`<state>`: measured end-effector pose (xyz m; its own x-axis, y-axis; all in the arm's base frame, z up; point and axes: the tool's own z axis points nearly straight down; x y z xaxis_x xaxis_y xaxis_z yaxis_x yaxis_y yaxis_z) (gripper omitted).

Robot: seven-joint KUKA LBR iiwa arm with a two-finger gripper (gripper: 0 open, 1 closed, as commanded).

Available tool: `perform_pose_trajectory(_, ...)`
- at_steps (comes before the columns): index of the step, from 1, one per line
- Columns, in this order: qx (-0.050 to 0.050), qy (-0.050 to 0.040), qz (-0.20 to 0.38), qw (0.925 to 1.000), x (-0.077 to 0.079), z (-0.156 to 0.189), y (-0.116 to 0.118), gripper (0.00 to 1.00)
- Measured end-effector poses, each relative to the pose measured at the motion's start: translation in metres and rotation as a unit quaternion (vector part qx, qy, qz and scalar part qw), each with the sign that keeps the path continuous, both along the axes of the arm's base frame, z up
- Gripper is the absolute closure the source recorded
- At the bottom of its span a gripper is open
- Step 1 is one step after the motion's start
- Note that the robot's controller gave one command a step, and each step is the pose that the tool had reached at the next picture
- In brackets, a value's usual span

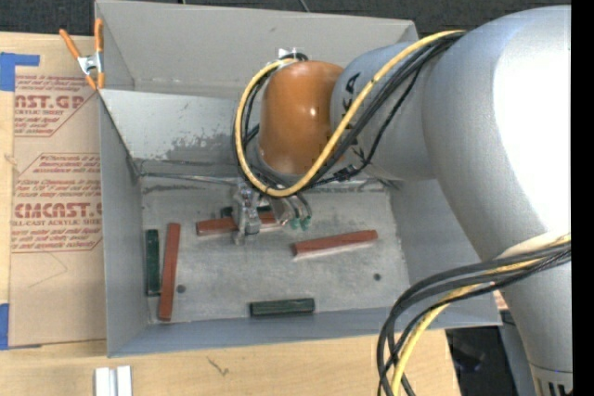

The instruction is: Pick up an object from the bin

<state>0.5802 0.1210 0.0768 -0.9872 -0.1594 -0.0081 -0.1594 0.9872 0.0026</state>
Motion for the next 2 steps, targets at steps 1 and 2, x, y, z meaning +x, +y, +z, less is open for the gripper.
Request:
perform_pose_trajectory(1,-0.001,0.0025,0.000,1.0000,-0.0015,-0.0021,-0.0009,0.00)
perform_pose_trajectory(2,0.000,0.0018,0.000,1.0000,-0.0010,-0.0013,-0.0007,1.00)
